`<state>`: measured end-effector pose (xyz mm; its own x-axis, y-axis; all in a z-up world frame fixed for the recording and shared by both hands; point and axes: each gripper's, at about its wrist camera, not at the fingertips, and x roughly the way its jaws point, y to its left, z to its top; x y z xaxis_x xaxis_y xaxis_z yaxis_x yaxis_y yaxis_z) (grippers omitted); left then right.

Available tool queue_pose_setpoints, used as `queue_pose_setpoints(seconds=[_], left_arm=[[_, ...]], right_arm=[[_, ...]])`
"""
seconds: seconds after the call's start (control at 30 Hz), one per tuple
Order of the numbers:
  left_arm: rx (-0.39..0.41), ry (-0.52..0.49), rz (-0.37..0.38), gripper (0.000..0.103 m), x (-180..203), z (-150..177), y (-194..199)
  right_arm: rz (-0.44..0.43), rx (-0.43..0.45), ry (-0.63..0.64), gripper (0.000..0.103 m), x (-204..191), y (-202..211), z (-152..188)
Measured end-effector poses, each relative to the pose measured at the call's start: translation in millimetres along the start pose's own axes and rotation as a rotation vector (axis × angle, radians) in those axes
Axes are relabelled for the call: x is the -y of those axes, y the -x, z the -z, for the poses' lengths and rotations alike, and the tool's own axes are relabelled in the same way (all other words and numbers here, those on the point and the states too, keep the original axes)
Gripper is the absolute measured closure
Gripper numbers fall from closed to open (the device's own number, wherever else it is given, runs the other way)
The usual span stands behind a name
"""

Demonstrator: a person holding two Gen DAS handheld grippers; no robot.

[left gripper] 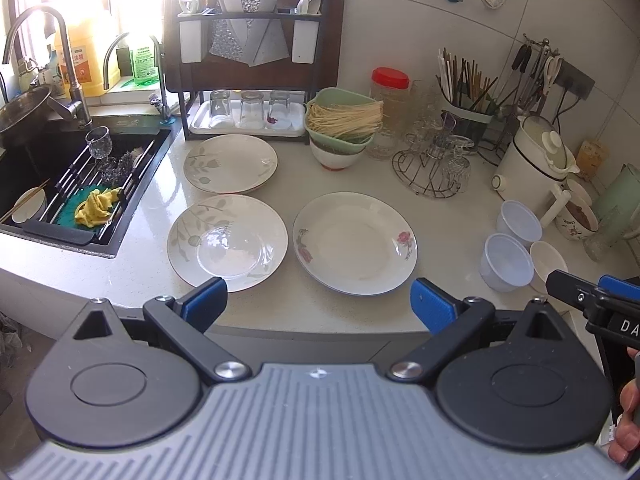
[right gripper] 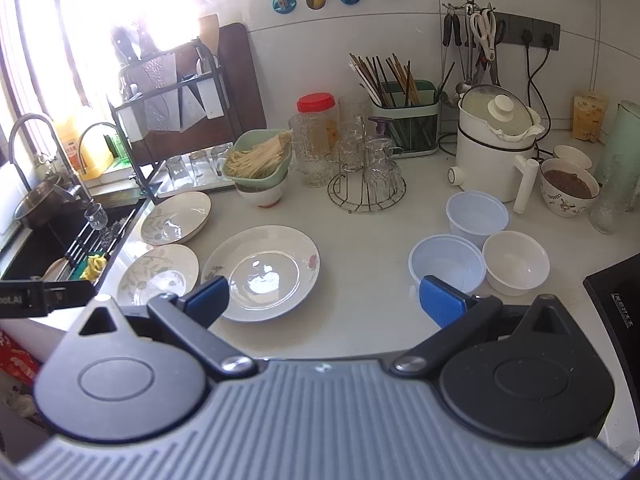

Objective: Organize plates and bowls

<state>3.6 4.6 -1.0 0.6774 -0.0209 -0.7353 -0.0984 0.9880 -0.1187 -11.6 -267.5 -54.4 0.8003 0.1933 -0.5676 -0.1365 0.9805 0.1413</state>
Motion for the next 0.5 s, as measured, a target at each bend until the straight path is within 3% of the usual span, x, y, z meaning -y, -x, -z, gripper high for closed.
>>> queue_pose_setpoints(seconds=[0.5], left_arm=[[-0.004,-0.013,0.014,0.003,0.5,3.7,-4.5]], right_arm=[[-0.002,-0.003,-0.014,0.0,-0.6,0.9,0.6]])
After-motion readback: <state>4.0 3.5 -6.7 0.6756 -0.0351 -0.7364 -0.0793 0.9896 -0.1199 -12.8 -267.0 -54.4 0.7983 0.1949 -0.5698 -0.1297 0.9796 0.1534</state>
